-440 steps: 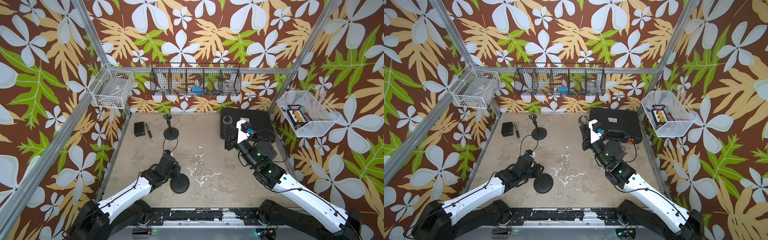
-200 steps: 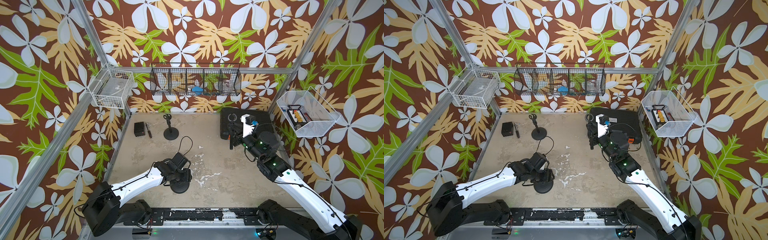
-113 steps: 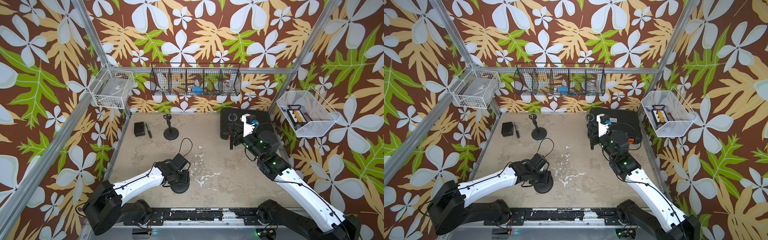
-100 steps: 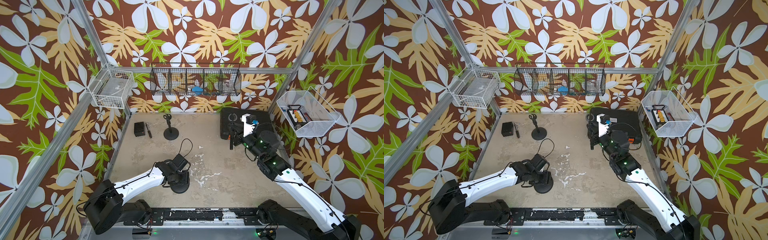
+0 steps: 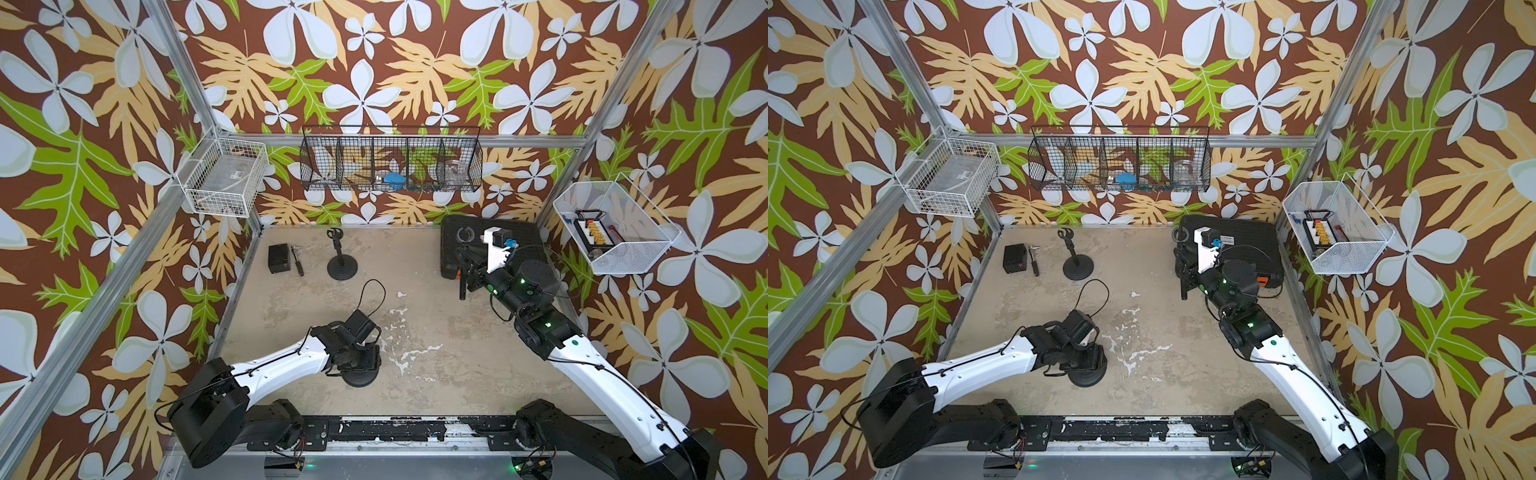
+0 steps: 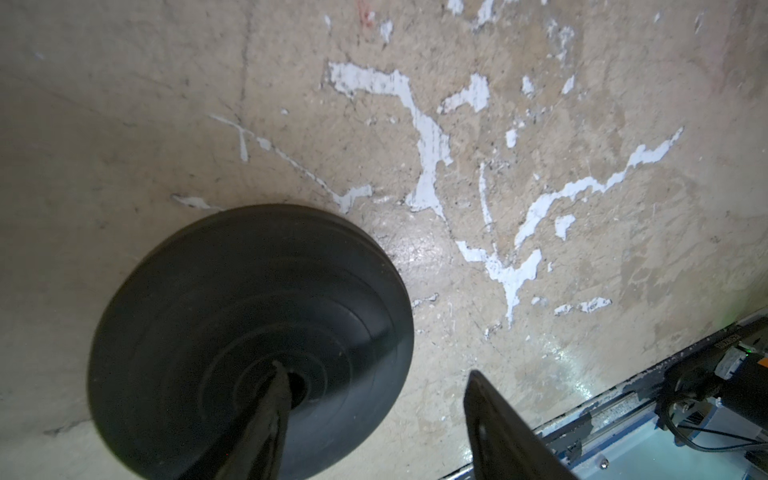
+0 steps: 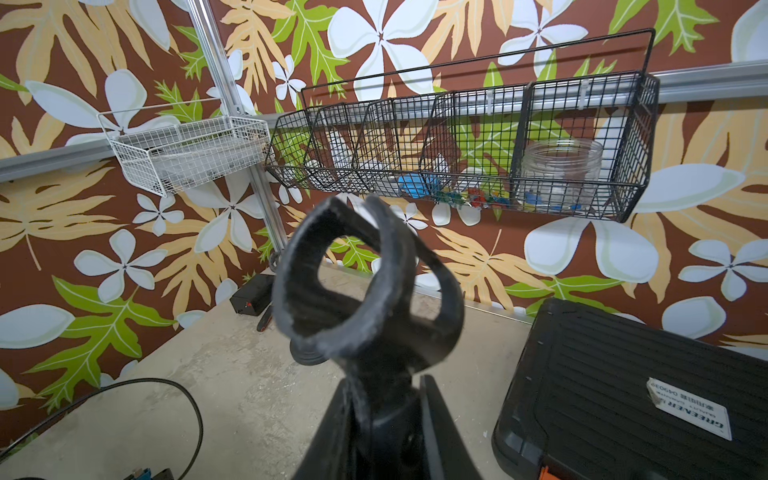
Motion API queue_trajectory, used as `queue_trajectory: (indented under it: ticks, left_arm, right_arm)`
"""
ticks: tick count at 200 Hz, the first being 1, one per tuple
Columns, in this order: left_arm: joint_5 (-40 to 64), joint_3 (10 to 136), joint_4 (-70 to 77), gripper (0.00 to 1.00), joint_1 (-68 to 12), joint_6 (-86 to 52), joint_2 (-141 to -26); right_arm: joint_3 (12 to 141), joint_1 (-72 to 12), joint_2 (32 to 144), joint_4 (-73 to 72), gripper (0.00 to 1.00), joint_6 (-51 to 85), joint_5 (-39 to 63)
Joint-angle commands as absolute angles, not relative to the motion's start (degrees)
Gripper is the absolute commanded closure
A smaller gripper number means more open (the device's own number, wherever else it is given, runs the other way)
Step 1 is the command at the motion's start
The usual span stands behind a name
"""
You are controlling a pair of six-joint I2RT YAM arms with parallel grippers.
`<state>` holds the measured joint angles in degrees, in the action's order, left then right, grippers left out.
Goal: Assemble a microphone stand
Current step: Move the microphone stand base to the center of the board.
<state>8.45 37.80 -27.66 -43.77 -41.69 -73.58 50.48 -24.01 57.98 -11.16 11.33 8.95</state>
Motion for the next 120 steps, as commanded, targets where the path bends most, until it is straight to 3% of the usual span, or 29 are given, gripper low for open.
queue_trajectory:
  ticks: [1,46,96,120]
  left_arm:
    - [7.6,37.4,-27.8,0.32,-43.7,-41.1,-75.1]
    - [9.2,38.5,-20.8,0.32,-39.9,-39.9,-80.9]
    - [10.1,55.5,-15.9,0.33,-39.1,-35.3,-101.1]
    - [9.5,60.4,-15.0,0.33,-39.1,-35.1,-104.9]
  right_arm:
    - [50.4,-23.9,57.8,-12.9,0.92,11.8,9.8]
    - [50.2,-23.8,57.7,-12.8,0.92,11.9,10.3]
    - [49.6,-23.2,58.1,-12.7,0.92,11.5,10.4]
    - [49.2,-22.8,58.1,-12.5,0.92,11.2,10.4]
